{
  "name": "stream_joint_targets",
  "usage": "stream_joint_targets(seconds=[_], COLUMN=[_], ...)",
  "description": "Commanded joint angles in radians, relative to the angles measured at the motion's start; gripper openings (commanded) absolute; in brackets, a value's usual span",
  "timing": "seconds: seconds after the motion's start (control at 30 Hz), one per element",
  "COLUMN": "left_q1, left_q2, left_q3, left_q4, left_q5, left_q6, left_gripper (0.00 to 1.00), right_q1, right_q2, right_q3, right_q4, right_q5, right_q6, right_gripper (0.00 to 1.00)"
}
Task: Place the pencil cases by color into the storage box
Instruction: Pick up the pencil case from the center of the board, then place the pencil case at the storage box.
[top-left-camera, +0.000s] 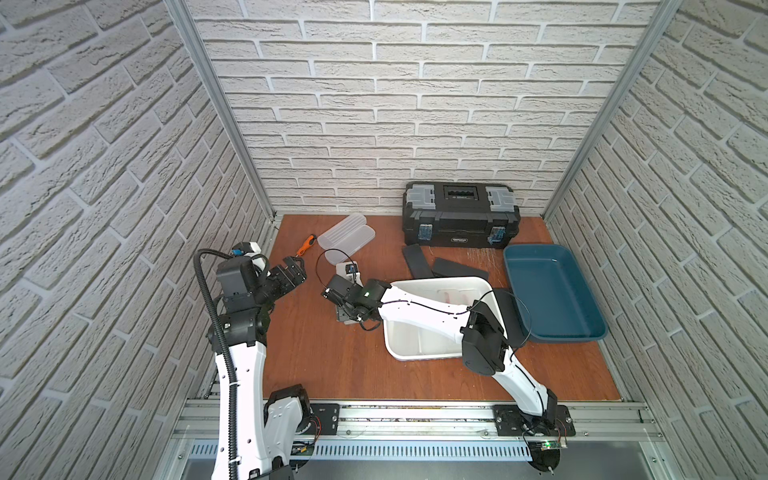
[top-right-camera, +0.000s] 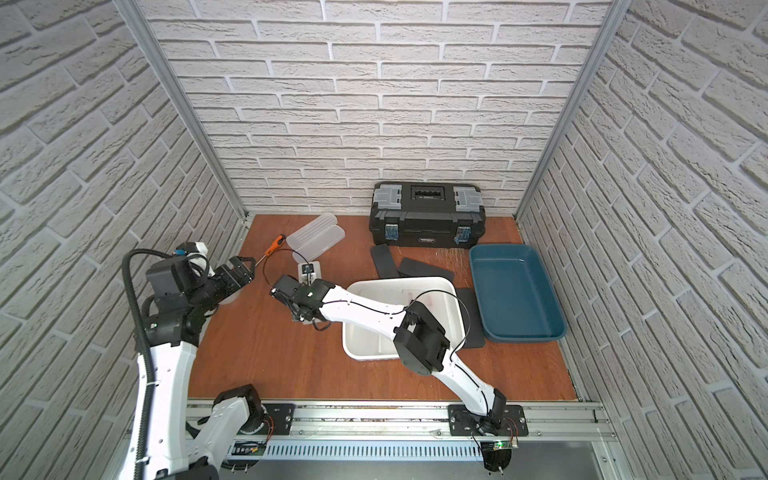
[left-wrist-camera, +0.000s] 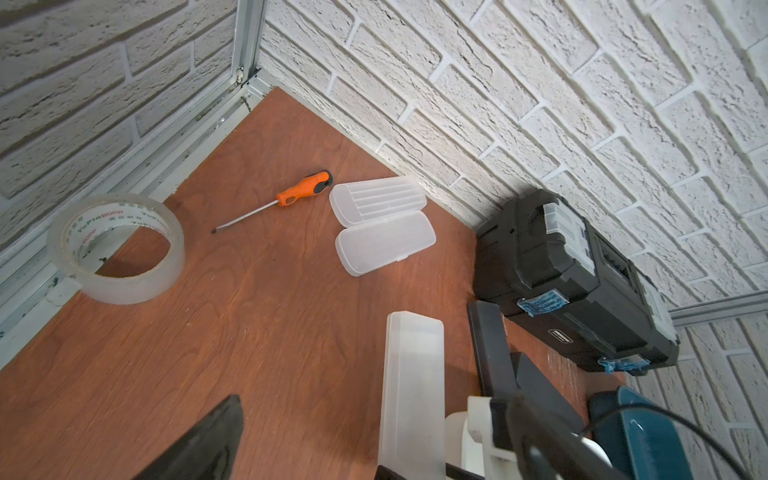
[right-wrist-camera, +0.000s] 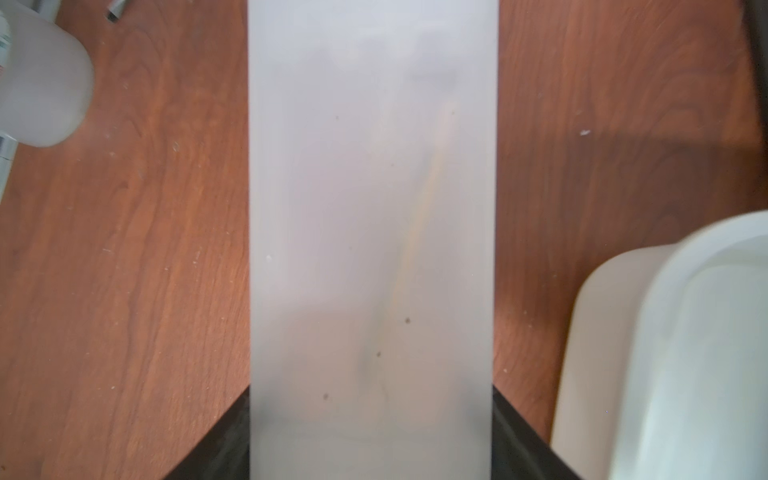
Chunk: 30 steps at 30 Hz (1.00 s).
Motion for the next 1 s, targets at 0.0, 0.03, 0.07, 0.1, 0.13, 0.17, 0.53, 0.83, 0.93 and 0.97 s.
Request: stream_joint_targets(seconds=[0.0, 0.03, 0.07, 0.1, 0.13, 0.17, 0.53, 0.83, 0.93, 0.97], left_q1=[-0.035, -0.048, -0.069, -0.091, -0.11, -0.13, -0.332, -0.641, -0.735, -0.764], left_q2=[0.035, 0.043, 0.054, 0.065, 0.076, 0.088, 0.135, 0.226, 0.268, 0.281], left_q3=[0.057, 0.068, 0.08, 0.093, 0.103, 0.112, 0.118, 0.154, 0.163, 0.164], left_q4=[0.012, 0.012, 0.013, 0.014, 0.015, 0.016, 0.043, 0.039, 0.049, 0.057], left_q5=[0.018, 0.011, -0.002, -0.015, -0.024, -0.029, -0.117, -0.256, -0.293, -0.296], left_q6=[0.024, 0.026, 0.029, 0.03, 0.031, 0.031, 0.053, 0.153, 0.184, 0.19], left_gripper=[0.98, 0.98, 0.98, 0.98, 0.98, 0.98, 0.98, 0.98, 0.98, 0.98], right_q1=[-0.004, -0.009, -0.013, -0.02, -0.025, -0.031, -0.123, -0.157, -0.171, -0.174], right_q2=[-0.116, -0.134, -0.159, -0.186, -0.209, -0.241, -0.584, -0.792, -0.887, -0.916], right_q3=[-0.041, -0.06, -0.081, -0.107, -0.133, -0.167, -0.543, -0.745, -0.833, -0.859], right_q4=[0.034, 0.035, 0.034, 0.035, 0.039, 0.044, 0.05, -0.057, -0.073, -0.079], right_q5=[0.065, 0.065, 0.067, 0.071, 0.072, 0.075, 0.095, 0.111, 0.104, 0.105], right_q6=[-0.017, -0.02, -0.016, -0.016, -0.018, -0.023, -0.049, -0.071, -0.062, -0.062], right_gripper=[0.65, 0.65, 0.65, 0.65, 0.65, 0.65, 0.65, 0.65, 0.65, 0.65])
